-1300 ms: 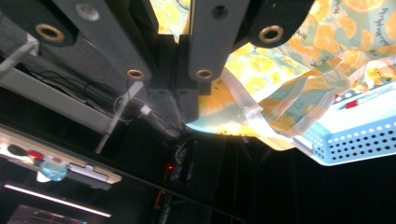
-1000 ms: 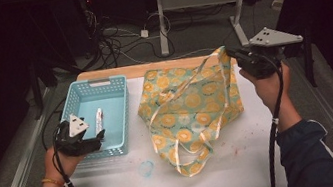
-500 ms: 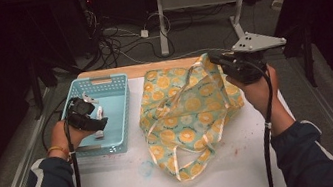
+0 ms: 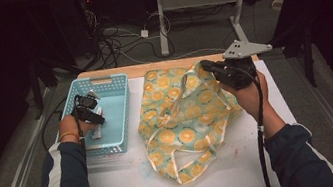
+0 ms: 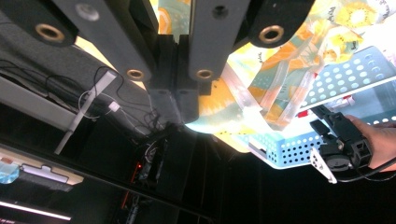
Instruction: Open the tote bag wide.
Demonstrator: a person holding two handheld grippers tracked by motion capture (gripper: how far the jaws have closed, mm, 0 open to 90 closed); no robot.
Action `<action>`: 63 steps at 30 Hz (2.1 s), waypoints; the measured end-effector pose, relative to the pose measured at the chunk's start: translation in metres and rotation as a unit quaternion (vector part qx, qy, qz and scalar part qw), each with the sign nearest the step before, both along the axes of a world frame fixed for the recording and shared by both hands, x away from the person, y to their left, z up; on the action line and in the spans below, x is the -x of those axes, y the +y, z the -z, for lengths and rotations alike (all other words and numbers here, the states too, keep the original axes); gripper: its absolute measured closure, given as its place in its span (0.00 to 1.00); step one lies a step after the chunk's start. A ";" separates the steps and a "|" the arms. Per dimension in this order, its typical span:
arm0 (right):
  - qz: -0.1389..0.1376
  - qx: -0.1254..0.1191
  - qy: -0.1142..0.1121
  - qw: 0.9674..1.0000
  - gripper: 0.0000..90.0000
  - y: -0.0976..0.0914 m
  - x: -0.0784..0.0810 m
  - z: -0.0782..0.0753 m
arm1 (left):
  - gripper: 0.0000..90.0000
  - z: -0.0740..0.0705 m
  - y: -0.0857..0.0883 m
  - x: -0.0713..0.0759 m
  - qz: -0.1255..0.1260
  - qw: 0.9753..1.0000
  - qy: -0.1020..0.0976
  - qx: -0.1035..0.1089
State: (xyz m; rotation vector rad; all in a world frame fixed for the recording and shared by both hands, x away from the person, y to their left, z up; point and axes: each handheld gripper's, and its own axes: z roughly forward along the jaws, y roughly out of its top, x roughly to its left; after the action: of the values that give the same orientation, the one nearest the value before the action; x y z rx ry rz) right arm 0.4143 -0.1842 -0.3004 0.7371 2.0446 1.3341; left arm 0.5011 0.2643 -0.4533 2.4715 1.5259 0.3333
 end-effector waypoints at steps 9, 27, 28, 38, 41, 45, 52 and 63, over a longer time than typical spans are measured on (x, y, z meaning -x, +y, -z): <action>-0.002 0.002 -0.001 1.000 1.00 0.003 0.001 0.005 | 0.78 -0.003 -0.008 0.003 0.032 0.999 -0.009 -0.016; 0.014 0.004 -0.075 0.997 1.00 0.002 0.025 -0.029 | 0.78 -0.059 -0.013 0.081 0.100 0.960 -0.238 0.103; 0.015 0.004 -0.074 0.997 1.00 0.002 0.025 -0.028 | 0.78 -0.060 -0.014 0.086 0.105 0.957 -0.247 0.112; 0.027 0.011 -0.070 0.997 1.00 0.002 0.019 -0.024 | 0.78 -0.080 -0.046 0.136 0.183 0.921 -0.308 0.152; 0.028 0.013 -0.068 0.997 1.00 0.001 0.017 -0.023 | 0.78 -0.084 -0.060 0.148 0.207 0.911 -0.316 0.164; 0.030 0.015 -0.063 0.997 1.00 0.000 0.015 -0.020 | 0.78 -0.084 -0.077 0.159 0.238 0.902 -0.316 0.175; 0.035 0.020 -0.052 0.998 1.00 0.000 0.009 -0.012 | 0.78 -0.091 -0.102 0.176 0.277 0.883 -0.328 0.191; 0.037 0.020 -0.042 0.998 1.00 0.003 0.006 -0.005 | 0.78 -0.096 -0.166 0.209 0.352 0.851 -0.314 0.230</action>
State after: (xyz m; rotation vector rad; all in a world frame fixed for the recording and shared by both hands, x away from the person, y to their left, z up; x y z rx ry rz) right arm 0.4086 -0.1808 -0.2956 0.7192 1.9539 1.2583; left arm 0.2922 0.0986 -0.3577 2.0352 0.3353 0.4931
